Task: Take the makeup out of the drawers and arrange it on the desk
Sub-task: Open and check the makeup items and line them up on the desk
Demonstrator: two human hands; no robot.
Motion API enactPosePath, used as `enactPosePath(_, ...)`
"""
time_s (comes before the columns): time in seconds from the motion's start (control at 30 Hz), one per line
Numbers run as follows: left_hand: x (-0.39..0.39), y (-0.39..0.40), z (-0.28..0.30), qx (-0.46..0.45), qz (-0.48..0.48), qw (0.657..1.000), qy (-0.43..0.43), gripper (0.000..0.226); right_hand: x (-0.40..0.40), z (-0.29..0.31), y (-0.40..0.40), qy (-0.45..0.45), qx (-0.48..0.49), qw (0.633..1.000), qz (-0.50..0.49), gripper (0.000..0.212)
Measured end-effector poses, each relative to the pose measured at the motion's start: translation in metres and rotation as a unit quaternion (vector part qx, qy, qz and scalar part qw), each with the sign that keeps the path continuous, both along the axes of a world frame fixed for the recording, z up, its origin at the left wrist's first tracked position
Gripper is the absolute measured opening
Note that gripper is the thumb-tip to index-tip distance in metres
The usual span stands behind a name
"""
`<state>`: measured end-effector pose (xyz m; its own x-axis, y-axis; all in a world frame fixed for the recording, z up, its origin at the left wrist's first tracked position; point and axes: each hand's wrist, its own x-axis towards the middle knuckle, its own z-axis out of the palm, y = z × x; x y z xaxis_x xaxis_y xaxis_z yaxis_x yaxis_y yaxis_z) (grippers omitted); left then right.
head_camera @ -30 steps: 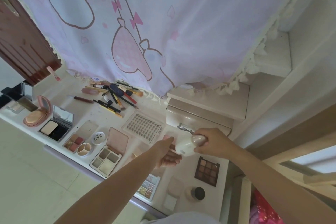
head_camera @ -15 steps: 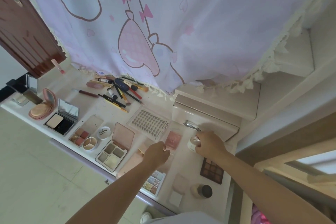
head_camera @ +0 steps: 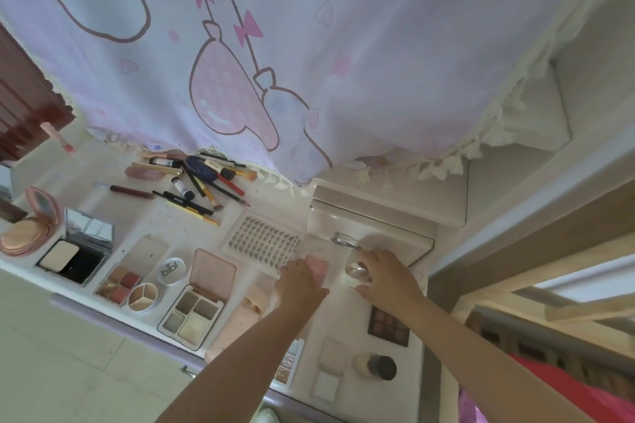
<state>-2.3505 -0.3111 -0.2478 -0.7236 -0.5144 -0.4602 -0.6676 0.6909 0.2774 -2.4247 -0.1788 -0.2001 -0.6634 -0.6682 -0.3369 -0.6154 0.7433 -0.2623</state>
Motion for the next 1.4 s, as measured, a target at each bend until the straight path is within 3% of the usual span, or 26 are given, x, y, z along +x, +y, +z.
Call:
enactPosePath(0.13,-0.005,0.003,-0.006,-0.011,-0.004,1.000,0.003,0.047,0.005,0.000,0.011,0.019,-0.038,0.999,0.001,0.045)
enactPosePath(0.27,-0.006,-0.006,0.005,0.069,0.022,0.996,0.046,0.039,0.004,0.000,0.021,0.066,-0.071,0.995,0.010,0.037)
enactPosePath(0.37,0.005,-0.016,0.024,0.118,0.006,0.984,0.131,0.025,0.006,0.001,0.022,0.076,-0.130,0.989,-0.008,0.035)
enactPosePath(0.43,0.015,-0.023,0.038,0.136,-0.015,0.968,0.209,0.031,0.010,0.013,0.017,0.013,-0.194,0.979,-0.058,0.032)
enactPosePath(0.5,0.024,-0.025,0.057,0.158,-0.019,0.942,0.295,0.055,0.012,0.032,0.008,-0.127,-0.268,0.944,-0.145,0.017)
enactPosePath(0.53,0.026,-0.026,0.066,0.167,-0.018,0.927,0.336,0.063,0.013,0.043,0.003,-0.202,-0.323,0.905,-0.188,0.010)
enactPosePath(0.6,0.028,-0.025,0.084,0.169,-0.030,0.907,0.385,0.063,0.011,0.062,-0.008,-0.336,-0.401,0.819,-0.236,0.017)
enactPosePath(0.63,0.028,-0.025,0.094,0.169,-0.039,0.900,0.399,0.060,0.010,0.071,-0.012,-0.356,-0.415,0.800,-0.245,0.021)
enactPosePath(0.77,0.027,-0.020,0.124,0.176,-0.042,0.878,0.443,0.049,0.007,0.092,-0.023,-0.292,-0.444,0.811,-0.244,0.027)
enactPosePath(0.87,0.026,-0.016,0.137,0.190,-0.017,0.864,0.465,0.052,0.006,0.104,-0.024,-0.254,-0.450,0.829,-0.216,0.013)
enactPosePath(1.1,0.027,-0.014,0.152,0.173,-0.011,0.852,0.494,0.056,0.004,0.121,-0.020,-0.367,-0.415,0.821,-0.141,0.009)
enactPosePath(1.4,0.025,-0.007,0.153,0.191,-0.072,0.866,0.457,0.050,0.001,0.114,-0.007,-0.429,-0.393,0.800,-0.148,0.002)
